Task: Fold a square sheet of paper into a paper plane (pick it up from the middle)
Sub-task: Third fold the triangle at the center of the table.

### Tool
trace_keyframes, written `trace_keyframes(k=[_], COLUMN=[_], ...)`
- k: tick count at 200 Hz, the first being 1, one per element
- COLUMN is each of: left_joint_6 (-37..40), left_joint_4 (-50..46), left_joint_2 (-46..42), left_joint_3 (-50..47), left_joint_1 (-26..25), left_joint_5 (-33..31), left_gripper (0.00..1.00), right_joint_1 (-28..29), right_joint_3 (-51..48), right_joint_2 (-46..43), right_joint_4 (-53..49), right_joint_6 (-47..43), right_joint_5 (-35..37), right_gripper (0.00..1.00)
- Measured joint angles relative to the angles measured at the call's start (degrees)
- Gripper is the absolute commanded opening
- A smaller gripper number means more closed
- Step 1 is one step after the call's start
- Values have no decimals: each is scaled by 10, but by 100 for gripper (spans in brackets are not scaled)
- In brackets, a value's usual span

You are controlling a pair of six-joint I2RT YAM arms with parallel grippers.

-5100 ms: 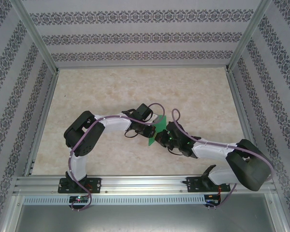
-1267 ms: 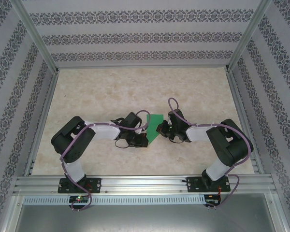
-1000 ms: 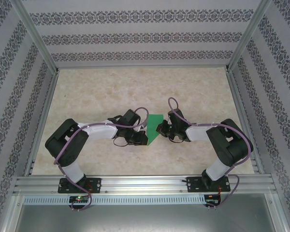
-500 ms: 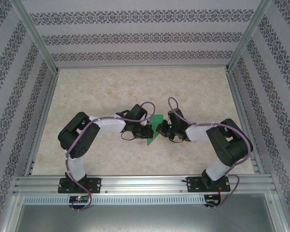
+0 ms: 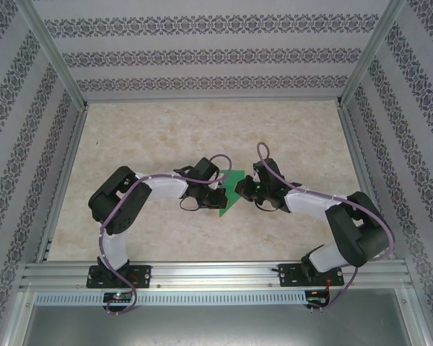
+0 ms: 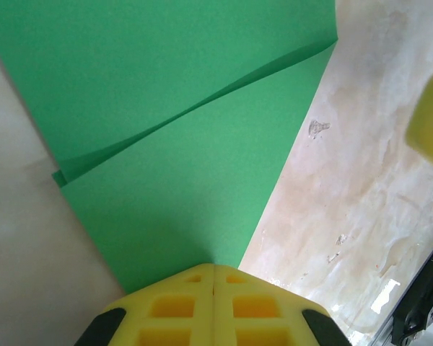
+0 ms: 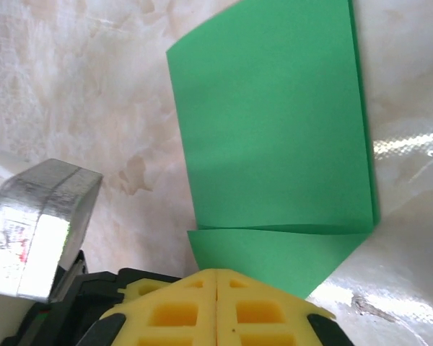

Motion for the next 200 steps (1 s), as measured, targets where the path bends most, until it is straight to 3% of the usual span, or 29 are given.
trace_keyframes(k=[58,97,200], left_joint_6=[16,25,43], left_joint_4=[-6,-7,18], left_joint_2=[0,0,-17], left_joint_3=[2,2,-25], left_joint_1=[0,0,0], left_joint_5=[-2,-4,-22], left_gripper=[5,3,2], right_joint_1=[11,5,-77], right_joint_3=[10,12,15], right_joint_2=[88,93,112], right_joint_4=[16,24,34], right_joint_6=[-7,-15,-55], right_joint_5=[-20,-24,-85], right_gripper=[4,5,7])
